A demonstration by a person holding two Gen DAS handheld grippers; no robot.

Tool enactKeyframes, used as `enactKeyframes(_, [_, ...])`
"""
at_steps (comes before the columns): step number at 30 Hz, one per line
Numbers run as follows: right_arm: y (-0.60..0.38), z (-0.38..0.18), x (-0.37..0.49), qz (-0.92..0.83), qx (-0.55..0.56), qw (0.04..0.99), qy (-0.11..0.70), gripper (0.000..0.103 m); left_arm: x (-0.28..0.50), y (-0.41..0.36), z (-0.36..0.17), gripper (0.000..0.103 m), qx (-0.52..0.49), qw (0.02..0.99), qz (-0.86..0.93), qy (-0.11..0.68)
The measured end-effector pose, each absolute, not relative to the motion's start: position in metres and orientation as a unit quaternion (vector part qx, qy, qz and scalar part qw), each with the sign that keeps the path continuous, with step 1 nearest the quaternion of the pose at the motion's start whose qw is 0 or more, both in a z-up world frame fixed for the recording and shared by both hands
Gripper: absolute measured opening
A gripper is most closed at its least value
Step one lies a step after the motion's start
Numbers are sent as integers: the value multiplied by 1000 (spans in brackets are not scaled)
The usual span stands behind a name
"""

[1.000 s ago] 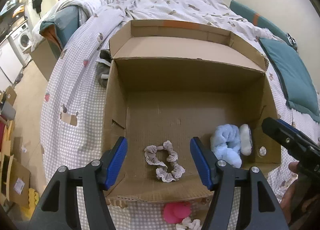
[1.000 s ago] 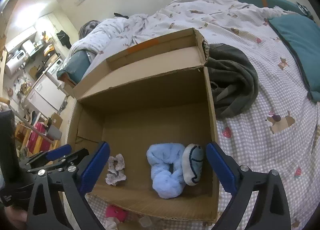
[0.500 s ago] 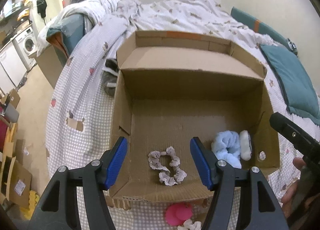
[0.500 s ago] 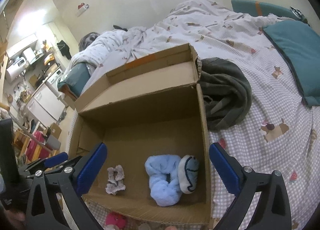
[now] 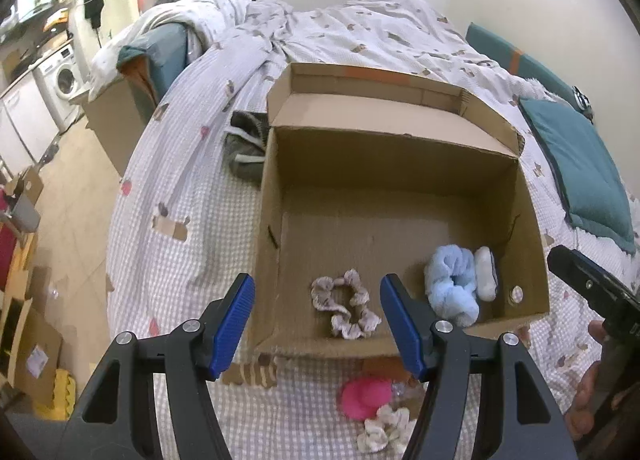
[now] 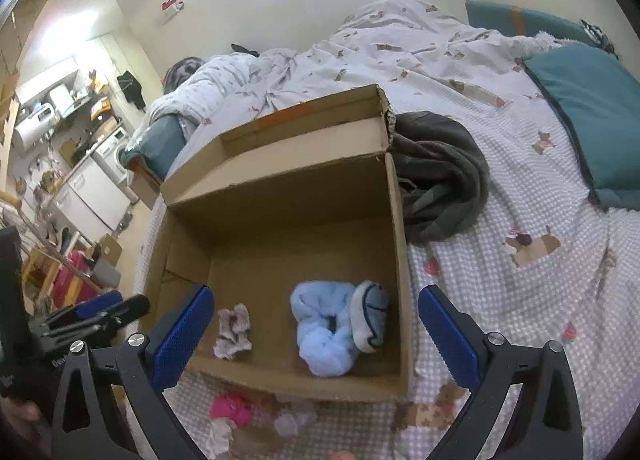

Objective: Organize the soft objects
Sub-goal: 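Open both tools to release the scrunchie and plush into the box, then grasp the cream ruffled scrunchie from the bed with the left tool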

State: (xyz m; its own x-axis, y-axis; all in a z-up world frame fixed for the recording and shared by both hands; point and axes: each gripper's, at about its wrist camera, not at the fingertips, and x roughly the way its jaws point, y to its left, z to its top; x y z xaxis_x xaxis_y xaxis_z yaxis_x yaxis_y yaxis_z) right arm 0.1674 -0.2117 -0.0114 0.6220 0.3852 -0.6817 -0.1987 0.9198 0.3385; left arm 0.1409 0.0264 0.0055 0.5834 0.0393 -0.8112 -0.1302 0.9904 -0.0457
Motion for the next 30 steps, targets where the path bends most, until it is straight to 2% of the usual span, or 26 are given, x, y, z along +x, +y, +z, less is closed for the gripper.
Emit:
enactKeyframes(14, [-217,-17,120,153,112,886,423,103,82,59,-2,62,-114,876,75,462])
enactKeyframes(21, [-216,-32,106,157,105,866,463,103,64,61,-14,62,-98,873,72,472])
enactKeyframes(30, [-218,-52,116,123,121,848,502,103,68,8,-54,62,-43,829,-26,557])
